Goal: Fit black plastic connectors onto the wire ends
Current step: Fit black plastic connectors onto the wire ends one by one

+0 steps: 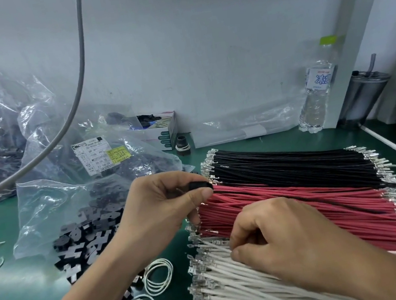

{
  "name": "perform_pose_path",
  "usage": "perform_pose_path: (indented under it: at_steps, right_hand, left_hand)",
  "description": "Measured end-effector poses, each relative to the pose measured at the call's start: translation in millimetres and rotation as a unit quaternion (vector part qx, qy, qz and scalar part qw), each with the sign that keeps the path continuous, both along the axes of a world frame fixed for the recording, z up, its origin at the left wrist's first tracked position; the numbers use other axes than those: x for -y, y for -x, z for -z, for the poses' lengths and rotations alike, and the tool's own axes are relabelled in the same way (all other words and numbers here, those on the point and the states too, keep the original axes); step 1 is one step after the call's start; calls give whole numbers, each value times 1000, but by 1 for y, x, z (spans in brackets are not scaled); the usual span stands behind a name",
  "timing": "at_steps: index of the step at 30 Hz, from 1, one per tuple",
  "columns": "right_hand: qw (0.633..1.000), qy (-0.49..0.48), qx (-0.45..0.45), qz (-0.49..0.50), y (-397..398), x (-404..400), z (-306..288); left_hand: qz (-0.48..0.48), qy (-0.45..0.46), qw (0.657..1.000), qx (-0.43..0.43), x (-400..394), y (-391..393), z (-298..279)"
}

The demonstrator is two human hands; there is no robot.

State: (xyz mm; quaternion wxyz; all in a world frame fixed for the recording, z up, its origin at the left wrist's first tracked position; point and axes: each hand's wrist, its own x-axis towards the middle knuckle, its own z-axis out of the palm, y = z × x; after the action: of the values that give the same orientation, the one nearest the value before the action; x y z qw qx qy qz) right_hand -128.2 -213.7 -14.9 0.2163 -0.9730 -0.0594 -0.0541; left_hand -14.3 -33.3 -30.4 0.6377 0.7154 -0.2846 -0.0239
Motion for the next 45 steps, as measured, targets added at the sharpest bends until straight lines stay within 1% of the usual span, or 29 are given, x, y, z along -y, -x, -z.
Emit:
perform_pose_path:
  at_steps: [3, 4, 7, 9, 12, 14, 19, 23, 25, 31, 36, 37, 41, 42, 44, 45]
  right_hand:
    - [1000, -16, 11, 4, 0, 3, 0]
    - [999, -38, 16, 7, -1, 5, -2]
    - [987, -160, 17, 13, -3, 13, -10]
    - [981, -187, 46, 30, -3, 17, -15]
    - [977, -139, 147, 65, -1, 21, -19]
    - [973, -107, 190, 77, 0, 19, -21]
    - [964, -69, 247, 66, 0, 15, -14]
    - [948, -90, 301, 54, 1, 15, -15]
    - [942, -85, 320, 50, 2, 15, -16]
    - [947, -54, 314, 37, -1, 14, -9]
    - [952, -68, 295, 48, -4, 16, -6]
    - [953, -83, 289, 46, -5, 16, -5]
    - [945, -223, 238, 35, -10, 18, 0]
    - [942, -243, 229, 34, -11, 18, 2]
    - [941, -240, 237, 31, -11, 17, 4]
    - [943, -217, 252, 27, -10, 16, 5]
  left_hand:
    - [-4, 2, 1000, -3, 0, -1, 1]
    - [-4, 5, 1000, -5, 0, -1, 2]
    - [0, 24, 1000, -18, -1, -4, 1]
    - [2, 30, 999, -27, -2, -4, 0]
    - [7, 49, 998, -47, -2, -3, -2]
    - [18, 57, 996, -60, -2, -2, -4]
    - [38, 72, 991, -105, -2, 1, -10]
    - [52, 67, 990, -116, -2, 2, -12]
    - [55, 63, 989, -119, -2, 2, -12]
    - [55, 67, 988, -125, -2, 4, -14]
    - [85, 44, 988, -119, -2, 5, -14]
    - [91, 35, 989, -115, -2, 6, -14]
    - [99, 16, 990, -103, -4, 7, -14]
    - [97, 11, 991, -96, -5, 7, -15]
    - [89, 4, 993, -80, -5, 7, -15]
    - [85, 0, 994, -73, -5, 7, -15]
